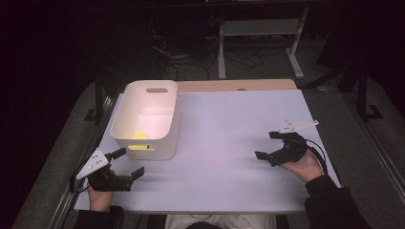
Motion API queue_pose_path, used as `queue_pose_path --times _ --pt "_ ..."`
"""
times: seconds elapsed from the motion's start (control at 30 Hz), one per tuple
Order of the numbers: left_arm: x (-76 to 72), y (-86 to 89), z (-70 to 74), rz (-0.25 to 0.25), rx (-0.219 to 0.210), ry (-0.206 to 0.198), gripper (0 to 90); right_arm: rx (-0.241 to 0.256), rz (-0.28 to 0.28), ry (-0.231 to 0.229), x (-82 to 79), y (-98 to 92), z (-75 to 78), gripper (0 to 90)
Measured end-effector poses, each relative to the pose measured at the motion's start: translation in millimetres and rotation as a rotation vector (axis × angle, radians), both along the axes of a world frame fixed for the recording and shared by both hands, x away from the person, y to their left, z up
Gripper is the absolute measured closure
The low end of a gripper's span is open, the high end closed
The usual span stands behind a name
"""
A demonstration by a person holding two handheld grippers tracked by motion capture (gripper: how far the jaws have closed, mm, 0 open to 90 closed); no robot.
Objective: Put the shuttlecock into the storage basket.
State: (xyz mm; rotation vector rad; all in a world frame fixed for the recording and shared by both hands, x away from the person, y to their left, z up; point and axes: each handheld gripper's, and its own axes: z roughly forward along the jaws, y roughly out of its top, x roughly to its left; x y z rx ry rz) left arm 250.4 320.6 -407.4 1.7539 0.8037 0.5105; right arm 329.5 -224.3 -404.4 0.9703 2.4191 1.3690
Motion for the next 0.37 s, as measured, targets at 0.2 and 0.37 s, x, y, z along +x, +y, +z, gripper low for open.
queue_pose_path --times 0.2,0.37 --pt "-0.1 0.1 0.1 0.001 0.001 0.001 0.0 0.012 -0.02 -0.016 -8.6 -9.9 -3.1 0.0" --pt "0.0 0.3 0.2 0.002 0.001 -0.001 0.0 0.012 -0.035 -0.022 -15.4 -17.5 -7.4 0.0"
